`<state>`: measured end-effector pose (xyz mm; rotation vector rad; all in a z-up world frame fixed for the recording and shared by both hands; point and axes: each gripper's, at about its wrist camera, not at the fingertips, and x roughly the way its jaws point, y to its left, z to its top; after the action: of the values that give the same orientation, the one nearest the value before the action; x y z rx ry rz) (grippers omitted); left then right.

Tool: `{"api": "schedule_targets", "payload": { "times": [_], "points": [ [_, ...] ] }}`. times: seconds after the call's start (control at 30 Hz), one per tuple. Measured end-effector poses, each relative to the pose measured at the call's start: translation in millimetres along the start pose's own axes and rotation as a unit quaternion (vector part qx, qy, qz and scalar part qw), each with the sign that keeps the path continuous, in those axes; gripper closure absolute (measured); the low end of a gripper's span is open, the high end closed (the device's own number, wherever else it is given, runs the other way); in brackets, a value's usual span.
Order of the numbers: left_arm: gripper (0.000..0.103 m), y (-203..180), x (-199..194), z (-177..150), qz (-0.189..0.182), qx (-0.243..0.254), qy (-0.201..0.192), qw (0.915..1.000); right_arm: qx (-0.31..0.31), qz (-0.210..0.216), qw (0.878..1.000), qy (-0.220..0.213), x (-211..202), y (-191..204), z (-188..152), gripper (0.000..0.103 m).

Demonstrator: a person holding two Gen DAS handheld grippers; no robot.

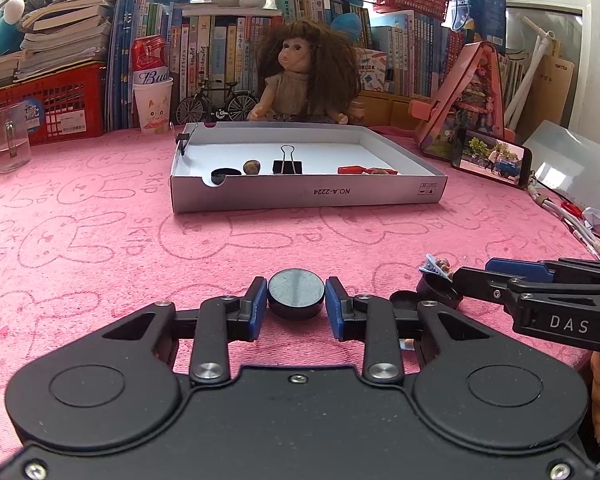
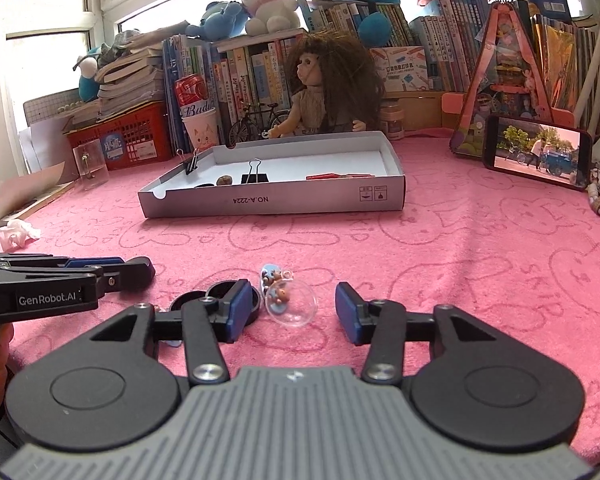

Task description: Organize rigid objects

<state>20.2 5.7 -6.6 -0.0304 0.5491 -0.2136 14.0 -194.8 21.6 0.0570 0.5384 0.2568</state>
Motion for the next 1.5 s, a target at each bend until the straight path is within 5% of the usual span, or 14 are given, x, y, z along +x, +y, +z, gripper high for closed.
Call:
{"api": "schedule_targets", "payload": {
  "times": [0.17,0.5,0.87,1.5],
  "points": [
    [0.073,-0.4,-0.7,0.5,0.001,0.000,-0.002,1.0000,-0.008,0.004,1.000,0.006,1.2,4.2,0.2,0.069],
    [0.073,2.0,1.6,13.9,0.012,-0.008,-0.013,0.9998,-0.015,0.001,1.000,-0.017,-0.1,5.3,14.0,0.069],
    [0.073,15.3,23.8,63.0,0.024,-0.030,-0.040,0.9984,-0.004,-0.015,0.999,-0.030,28.1,-6.1,51.2,0.069],
    [0.073,52.5,128.0,130.2,0.060,-0.051,-0.031,0.9964,0.045,-0.046,0.998,0.000,132.1,-49.1,120.9,0.069]
  ]
}}
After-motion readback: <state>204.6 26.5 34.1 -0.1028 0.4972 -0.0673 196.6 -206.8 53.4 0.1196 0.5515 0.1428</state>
